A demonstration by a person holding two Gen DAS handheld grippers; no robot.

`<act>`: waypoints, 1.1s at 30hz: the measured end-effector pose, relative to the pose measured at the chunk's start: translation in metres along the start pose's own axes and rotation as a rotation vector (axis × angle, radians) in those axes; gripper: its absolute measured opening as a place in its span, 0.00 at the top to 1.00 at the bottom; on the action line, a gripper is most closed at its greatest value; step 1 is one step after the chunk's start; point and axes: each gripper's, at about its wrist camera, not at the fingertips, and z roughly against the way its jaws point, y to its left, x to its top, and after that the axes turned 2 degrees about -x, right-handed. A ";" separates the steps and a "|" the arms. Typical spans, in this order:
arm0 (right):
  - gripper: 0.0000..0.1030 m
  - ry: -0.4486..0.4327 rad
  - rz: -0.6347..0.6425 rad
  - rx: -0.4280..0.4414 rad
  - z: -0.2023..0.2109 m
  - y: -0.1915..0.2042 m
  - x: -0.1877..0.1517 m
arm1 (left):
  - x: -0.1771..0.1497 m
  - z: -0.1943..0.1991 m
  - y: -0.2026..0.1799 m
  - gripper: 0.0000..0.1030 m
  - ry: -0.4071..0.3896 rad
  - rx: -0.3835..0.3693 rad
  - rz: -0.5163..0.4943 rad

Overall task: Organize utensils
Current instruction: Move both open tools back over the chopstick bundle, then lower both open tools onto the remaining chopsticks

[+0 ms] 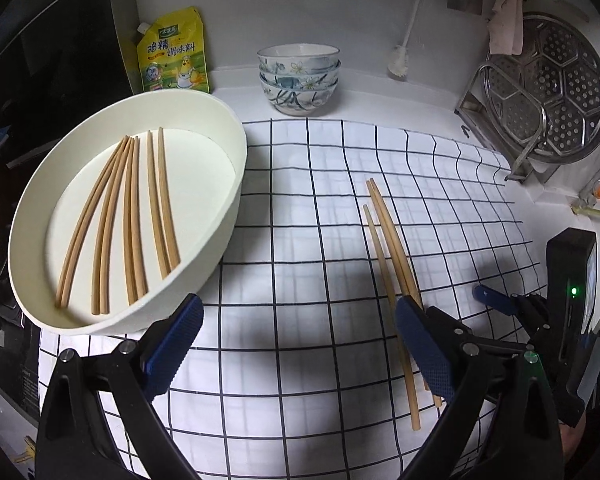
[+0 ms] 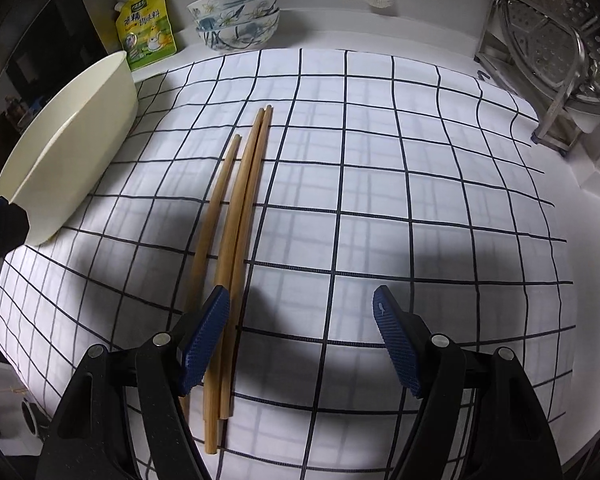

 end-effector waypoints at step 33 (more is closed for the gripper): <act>0.31 -0.043 -0.005 -0.018 -0.007 -0.058 0.003 | -0.024 -0.072 -0.040 0.08 0.103 0.008 0.016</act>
